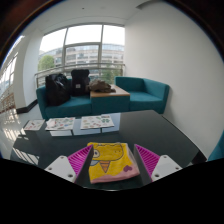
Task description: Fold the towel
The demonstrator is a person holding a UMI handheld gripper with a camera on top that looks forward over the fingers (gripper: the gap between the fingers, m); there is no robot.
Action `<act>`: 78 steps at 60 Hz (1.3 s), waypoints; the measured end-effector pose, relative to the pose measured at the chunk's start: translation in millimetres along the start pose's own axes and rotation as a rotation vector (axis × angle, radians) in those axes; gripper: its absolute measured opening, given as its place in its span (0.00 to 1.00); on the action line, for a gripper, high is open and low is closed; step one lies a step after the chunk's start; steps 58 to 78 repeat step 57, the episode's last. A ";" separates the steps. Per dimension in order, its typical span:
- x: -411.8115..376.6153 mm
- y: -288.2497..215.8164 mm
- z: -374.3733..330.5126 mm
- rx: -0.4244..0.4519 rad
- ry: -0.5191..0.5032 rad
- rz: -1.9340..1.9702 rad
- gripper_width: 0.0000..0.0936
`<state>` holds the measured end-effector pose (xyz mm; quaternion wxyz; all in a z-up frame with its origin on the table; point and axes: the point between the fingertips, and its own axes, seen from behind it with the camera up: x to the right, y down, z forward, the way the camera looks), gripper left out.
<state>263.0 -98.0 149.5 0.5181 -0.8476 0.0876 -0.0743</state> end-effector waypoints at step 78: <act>-246.1 37.9 -204.4 0.052 -0.323 -0.070 0.91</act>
